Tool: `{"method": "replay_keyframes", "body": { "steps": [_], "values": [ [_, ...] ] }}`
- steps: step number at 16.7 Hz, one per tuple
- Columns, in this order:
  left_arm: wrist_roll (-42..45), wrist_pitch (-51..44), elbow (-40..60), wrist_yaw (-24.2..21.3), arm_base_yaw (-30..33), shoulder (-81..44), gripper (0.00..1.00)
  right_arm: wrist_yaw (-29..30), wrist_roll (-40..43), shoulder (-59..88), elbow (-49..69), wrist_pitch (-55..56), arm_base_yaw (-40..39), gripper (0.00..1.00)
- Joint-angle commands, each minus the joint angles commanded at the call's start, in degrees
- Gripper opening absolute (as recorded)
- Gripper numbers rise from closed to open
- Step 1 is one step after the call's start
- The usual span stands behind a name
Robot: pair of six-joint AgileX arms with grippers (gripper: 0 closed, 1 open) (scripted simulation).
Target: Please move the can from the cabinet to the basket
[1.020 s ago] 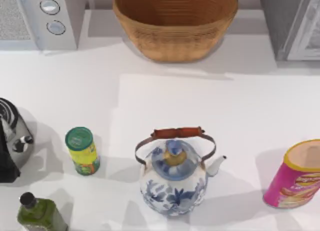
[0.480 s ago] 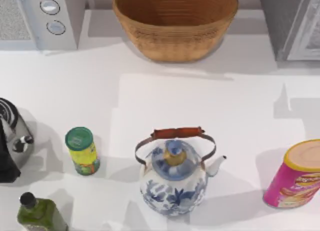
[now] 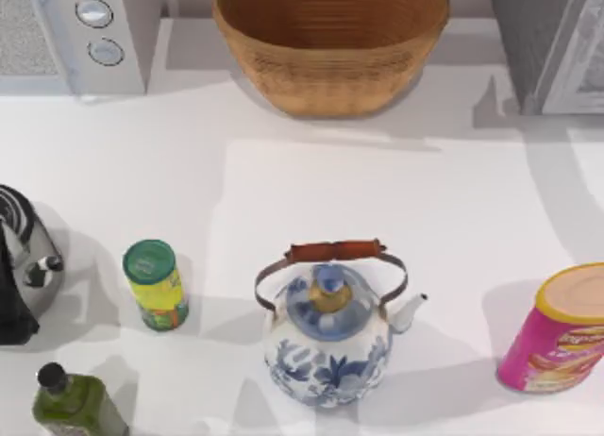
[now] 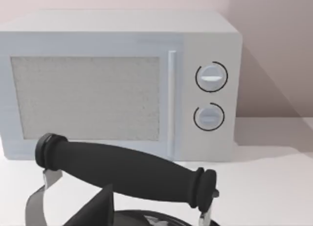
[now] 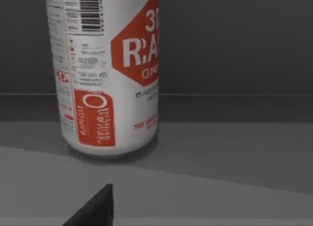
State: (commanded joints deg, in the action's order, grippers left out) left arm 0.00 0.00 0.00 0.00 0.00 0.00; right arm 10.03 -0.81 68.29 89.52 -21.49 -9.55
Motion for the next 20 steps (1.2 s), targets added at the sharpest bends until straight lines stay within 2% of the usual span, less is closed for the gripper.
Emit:
{"method": "replay_keyframes", "body": {
  "steps": [4, 11, 17, 20],
  "values": [
    [0.0, 0.0, 0.0, 0.0, 0.0, 0.0, 1.0, 1.1, -0.1, 7.0, 9.3, -2.2, -0.9, 1.0],
    [0.0, 0.0, 0.0, 0.0, 0.0, 0.0, 1.0, 1.4, -0.1, 7.8, 10.3, -2.2, -0.9, 1.0],
    [0.0, 0.0, 0.0, 0.0, 0.0, 0.0, 1.0, 9.1, 0.0, 17.9, 17.4, 0.7, -8.2, 1.0],
    [0.0, 0.0, 0.0, 0.0, 0.0, 0.0, 1.0, 10.2, 0.0, 19.1, 18.4, 1.2, -9.3, 1.0]
  ]
}}
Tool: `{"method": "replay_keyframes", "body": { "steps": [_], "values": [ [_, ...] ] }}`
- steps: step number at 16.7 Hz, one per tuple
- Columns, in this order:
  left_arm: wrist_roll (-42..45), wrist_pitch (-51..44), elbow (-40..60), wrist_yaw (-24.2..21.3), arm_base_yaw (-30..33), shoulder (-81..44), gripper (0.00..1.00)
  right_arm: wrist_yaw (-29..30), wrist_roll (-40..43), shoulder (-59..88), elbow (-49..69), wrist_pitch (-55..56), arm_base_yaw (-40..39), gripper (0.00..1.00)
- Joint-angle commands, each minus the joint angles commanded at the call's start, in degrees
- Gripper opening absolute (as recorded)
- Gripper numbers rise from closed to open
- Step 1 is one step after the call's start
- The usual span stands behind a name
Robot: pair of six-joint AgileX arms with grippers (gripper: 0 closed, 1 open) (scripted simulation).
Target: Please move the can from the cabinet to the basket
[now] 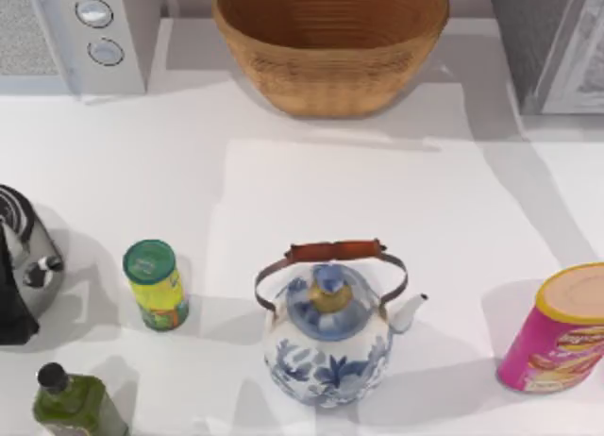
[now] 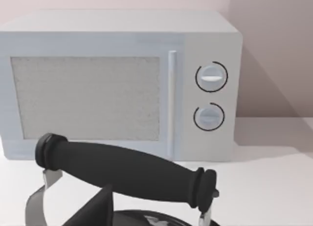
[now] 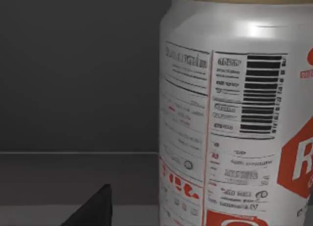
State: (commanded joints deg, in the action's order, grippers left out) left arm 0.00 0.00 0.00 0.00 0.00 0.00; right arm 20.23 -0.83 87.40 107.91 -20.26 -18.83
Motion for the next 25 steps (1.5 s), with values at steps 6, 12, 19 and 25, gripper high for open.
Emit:
{"method": "replay_keyframes", "body": {
  "steps": [6, 12, 19, 25],
  "values": [
    [0.0, 0.0, 0.0, 0.0, 0.0, 0.0, 1.0, -0.9, 0.0, 3.0, 3.3, -0.3, 0.9, 1.0],
    [0.0, 0.0, 0.0, 0.0, 0.0, 0.0, 1.0, -3.0, 0.0, 12.1, 13.3, -1.2, 3.2, 1.0],
    [0.0, 0.0, 0.0, 0.0, 0.0, 0.0, 1.0, -3.2, 0.0, 13.1, 14.4, -1.2, 3.5, 0.85],
    [0.0, 0.0, 0.0, 0.0, 0.0, 0.0, 1.0, -3.2, 0.0, 13.1, 14.4, -1.2, 3.5, 0.4]
  ]
}}
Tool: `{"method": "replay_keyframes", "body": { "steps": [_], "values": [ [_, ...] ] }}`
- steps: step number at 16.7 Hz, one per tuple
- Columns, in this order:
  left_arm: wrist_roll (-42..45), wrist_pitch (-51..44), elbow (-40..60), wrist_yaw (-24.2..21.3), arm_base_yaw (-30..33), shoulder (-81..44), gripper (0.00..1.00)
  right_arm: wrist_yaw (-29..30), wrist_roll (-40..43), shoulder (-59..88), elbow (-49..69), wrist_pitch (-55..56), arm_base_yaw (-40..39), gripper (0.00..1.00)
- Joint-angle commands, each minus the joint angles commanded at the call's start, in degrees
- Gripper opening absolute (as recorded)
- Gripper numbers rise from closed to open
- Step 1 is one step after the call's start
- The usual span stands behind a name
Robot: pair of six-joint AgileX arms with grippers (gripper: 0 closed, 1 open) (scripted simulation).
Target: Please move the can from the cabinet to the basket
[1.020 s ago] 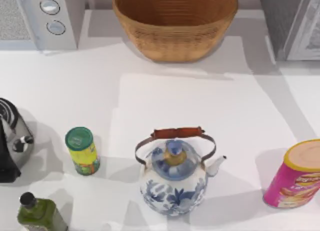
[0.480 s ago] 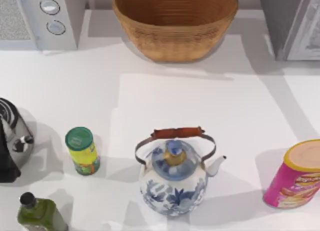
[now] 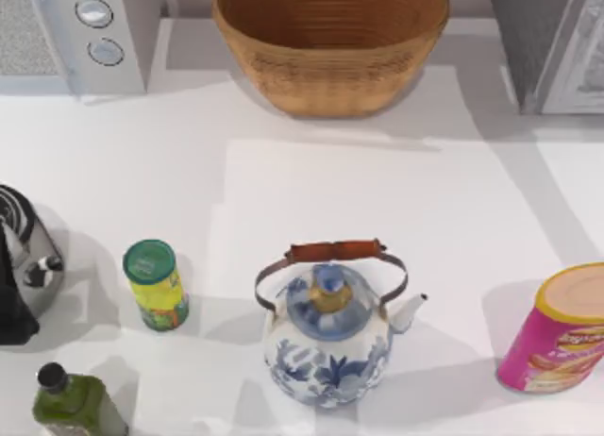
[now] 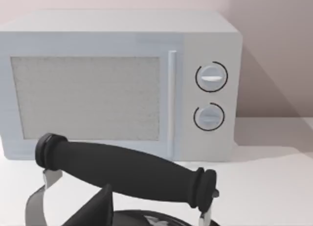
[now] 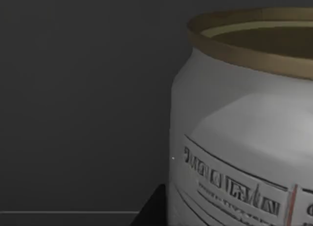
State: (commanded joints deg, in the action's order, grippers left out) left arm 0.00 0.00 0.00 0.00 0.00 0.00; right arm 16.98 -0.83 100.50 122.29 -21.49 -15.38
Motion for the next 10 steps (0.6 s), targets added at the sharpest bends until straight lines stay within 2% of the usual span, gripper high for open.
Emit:
{"method": "replay_keyframes", "body": {
  "steps": [5, 10],
  "values": [
    [0.0, 0.0, 0.0, 0.0, 0.0, 0.0, 1.0, 0.0, 0.0, 0.0, 0.0, 0.0, 0.0, 0.02],
    [0.0, 0.0, 0.0, 0.0, 0.0, 0.0, 1.0, 0.0, 0.0, 0.0, 0.0, 0.0, 0.0, 0.0]
  ]
}}
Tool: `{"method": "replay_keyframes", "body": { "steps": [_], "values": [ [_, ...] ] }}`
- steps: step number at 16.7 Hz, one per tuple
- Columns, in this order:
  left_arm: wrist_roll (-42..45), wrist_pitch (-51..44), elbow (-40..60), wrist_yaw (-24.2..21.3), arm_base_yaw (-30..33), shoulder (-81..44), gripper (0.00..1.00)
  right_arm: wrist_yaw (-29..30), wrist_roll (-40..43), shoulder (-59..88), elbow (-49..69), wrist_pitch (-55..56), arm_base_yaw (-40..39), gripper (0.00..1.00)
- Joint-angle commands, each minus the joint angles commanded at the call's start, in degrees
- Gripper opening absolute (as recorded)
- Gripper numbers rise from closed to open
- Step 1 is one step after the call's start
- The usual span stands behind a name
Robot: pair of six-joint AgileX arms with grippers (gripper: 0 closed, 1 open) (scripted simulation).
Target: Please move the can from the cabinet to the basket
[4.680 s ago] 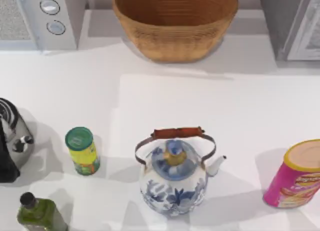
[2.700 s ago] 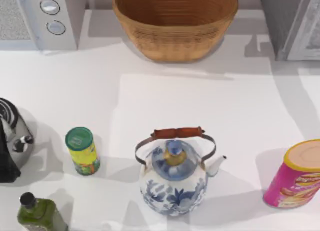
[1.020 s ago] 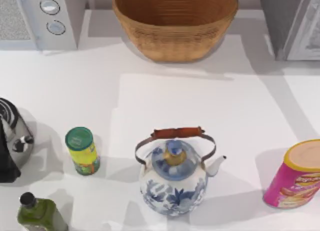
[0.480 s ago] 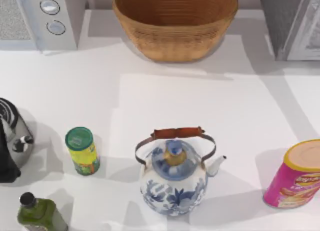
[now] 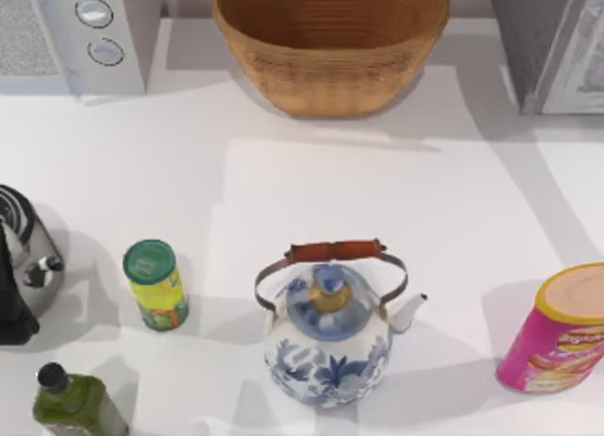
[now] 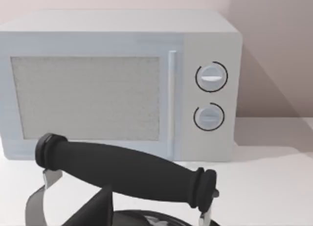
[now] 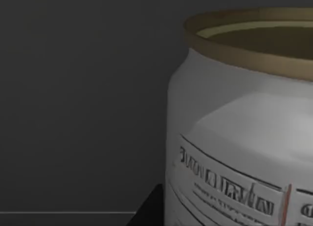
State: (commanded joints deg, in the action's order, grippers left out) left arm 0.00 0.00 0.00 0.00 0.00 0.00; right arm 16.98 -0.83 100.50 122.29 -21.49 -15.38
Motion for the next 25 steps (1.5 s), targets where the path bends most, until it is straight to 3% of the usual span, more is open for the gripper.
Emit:
{"method": "replay_keyframes", "body": {
  "steps": [6, 17, 25],
  "values": [
    [0.0, 0.0, 0.0, 0.0, 0.0, 0.0, 1.0, 0.8, -0.1, -1.0, -0.1, -1.0, -0.9, 0.0],
    [0.0, 0.0, 0.0, 0.0, 0.0, 0.0, 1.0, 15.5, 0.0, -22.1, -2.2, -20.0, -16.0, 0.0],
    [0.0, 0.0, 0.0, 0.0, 0.0, 0.0, 1.0, 14.1, -0.1, -24.9, -5.5, -18.2, -14.5, 0.0]
  ]
}}
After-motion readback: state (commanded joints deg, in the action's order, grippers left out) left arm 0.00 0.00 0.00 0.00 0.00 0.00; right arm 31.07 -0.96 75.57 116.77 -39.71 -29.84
